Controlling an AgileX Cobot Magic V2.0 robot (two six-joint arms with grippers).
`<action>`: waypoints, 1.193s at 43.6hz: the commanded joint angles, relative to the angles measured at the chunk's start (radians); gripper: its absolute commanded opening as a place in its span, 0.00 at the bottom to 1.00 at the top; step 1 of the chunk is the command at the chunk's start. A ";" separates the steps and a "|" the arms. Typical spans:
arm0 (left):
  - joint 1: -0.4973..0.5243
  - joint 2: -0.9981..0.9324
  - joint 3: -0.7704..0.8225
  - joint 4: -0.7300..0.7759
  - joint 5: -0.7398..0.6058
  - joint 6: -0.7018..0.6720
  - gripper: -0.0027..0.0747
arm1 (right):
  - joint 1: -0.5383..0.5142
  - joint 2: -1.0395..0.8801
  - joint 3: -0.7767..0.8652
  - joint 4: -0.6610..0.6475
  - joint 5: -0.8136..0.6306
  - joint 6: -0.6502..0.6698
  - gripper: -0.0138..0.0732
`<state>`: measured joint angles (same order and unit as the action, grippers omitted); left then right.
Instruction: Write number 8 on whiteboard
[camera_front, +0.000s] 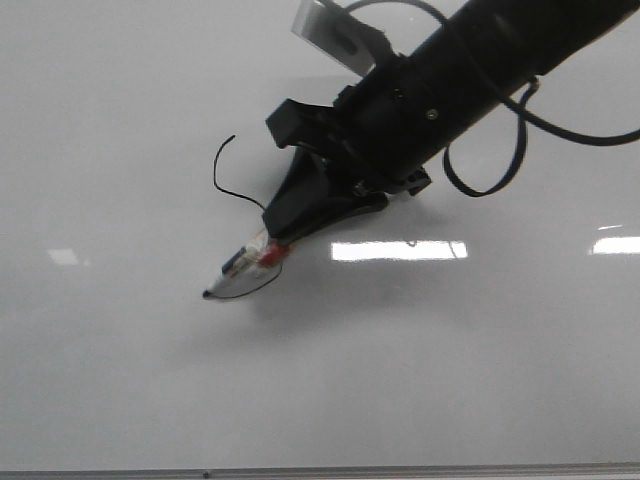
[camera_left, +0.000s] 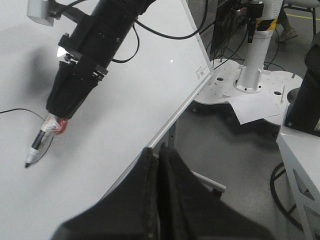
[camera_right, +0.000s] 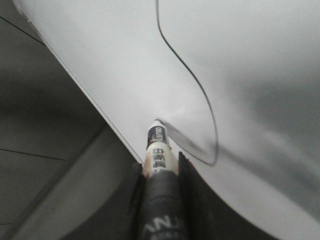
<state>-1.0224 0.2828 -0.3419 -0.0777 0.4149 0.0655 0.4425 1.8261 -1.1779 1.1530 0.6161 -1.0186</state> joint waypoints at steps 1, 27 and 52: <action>0.003 0.008 -0.027 -0.011 -0.071 -0.010 0.01 | 0.008 -0.033 -0.070 0.090 -0.029 -0.025 0.08; 0.003 0.008 -0.027 -0.011 -0.070 -0.010 0.01 | -0.131 -0.160 -0.080 0.058 -0.037 -0.022 0.09; 0.003 0.008 -0.027 -0.011 -0.070 -0.010 0.01 | -0.088 -0.135 -0.164 0.052 -0.022 -0.021 0.09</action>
<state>-1.0224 0.2828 -0.3419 -0.0784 0.4166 0.0655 0.3407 1.7100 -1.2944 1.1705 0.6289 -1.0291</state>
